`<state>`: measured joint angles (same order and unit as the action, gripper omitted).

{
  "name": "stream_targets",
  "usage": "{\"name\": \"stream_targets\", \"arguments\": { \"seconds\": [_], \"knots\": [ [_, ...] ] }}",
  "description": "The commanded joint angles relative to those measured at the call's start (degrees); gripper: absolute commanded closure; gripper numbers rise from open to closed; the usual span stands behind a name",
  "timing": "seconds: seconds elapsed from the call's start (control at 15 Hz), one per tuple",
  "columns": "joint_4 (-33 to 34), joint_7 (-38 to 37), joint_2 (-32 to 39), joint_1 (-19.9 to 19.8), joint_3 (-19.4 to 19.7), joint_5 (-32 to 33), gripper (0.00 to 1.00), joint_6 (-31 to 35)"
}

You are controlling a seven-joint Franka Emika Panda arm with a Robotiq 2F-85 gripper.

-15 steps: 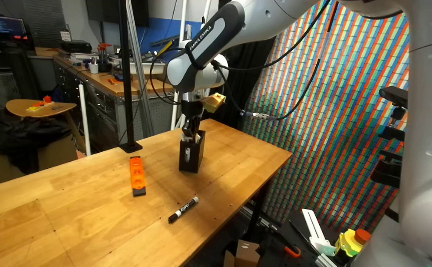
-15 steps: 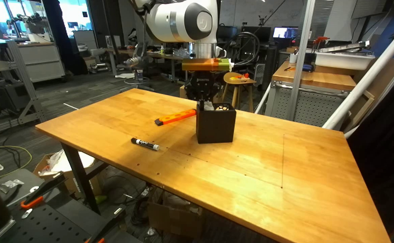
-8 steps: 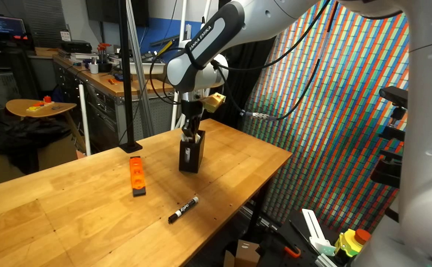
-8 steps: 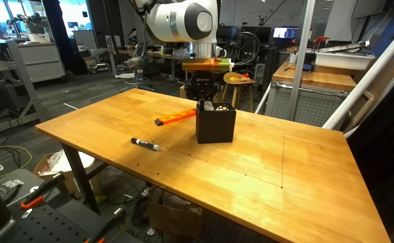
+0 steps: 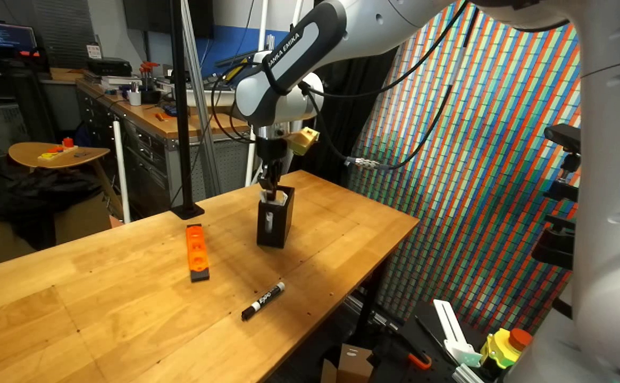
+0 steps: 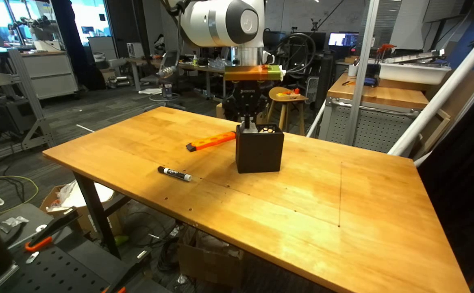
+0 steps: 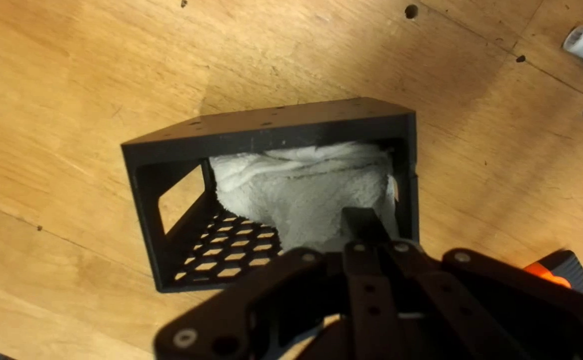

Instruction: Push the box to the right, then pick the cloth and shove it in the box

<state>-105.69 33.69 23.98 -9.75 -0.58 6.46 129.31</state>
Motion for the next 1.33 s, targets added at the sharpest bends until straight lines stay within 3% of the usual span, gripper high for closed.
{"name": "stream_targets", "arguments": {
  "seconds": [0.0, 0.53, 1.27],
  "knots": [
    [4.9, 2.2, 2.9, -0.4, -0.1, -0.8, 1.00, -2.6],
    [12.7, 5.0, 9.8, -2.0, -0.5, -2.1, 1.00, -7.2],
    [28.8, 8.7, 22.4, -5.7, -1.4, -7.4, 1.00, -16.4]
  ]
}}
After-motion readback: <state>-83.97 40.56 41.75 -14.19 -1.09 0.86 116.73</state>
